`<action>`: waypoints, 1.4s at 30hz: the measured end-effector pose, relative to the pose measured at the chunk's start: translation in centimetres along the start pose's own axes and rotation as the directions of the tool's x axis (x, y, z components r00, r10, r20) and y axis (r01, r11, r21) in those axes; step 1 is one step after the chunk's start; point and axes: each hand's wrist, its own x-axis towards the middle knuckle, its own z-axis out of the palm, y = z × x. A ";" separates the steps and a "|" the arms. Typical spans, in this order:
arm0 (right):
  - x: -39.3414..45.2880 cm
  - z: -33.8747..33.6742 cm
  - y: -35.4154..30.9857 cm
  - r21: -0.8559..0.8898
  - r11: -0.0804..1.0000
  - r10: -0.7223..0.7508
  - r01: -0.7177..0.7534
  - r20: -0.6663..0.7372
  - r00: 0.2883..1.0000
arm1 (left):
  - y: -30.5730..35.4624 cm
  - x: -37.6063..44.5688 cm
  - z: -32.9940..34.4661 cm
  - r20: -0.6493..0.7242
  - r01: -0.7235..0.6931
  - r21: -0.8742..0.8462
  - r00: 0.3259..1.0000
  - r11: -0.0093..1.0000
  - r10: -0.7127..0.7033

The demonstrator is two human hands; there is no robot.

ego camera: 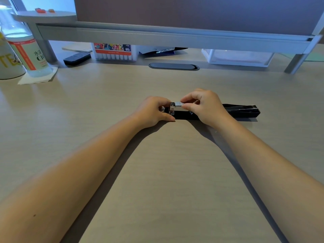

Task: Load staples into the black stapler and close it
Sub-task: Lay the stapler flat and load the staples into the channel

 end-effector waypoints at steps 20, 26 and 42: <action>-0.7 -0.3 1.0 -0.136 0.990 -0.034 0.037 0.024 0.999 | -0.6 -0.1 -0.5 -0.048 0.058 0.009 0.997 0.998 -0.058; -0.5 -0.2 0.6 -0.126 0.991 -0.036 0.046 0.080 0.996 | -0.6 -0.2 -0.4 -0.055 0.062 -0.005 0.997 0.998 -0.062; -4.6 -6.1 7.4 -0.365 0.879 0.261 -0.308 -0.172 0.950 | -0.2 -0.2 -0.1 -0.058 0.150 -0.040 0.987 0.988 -0.152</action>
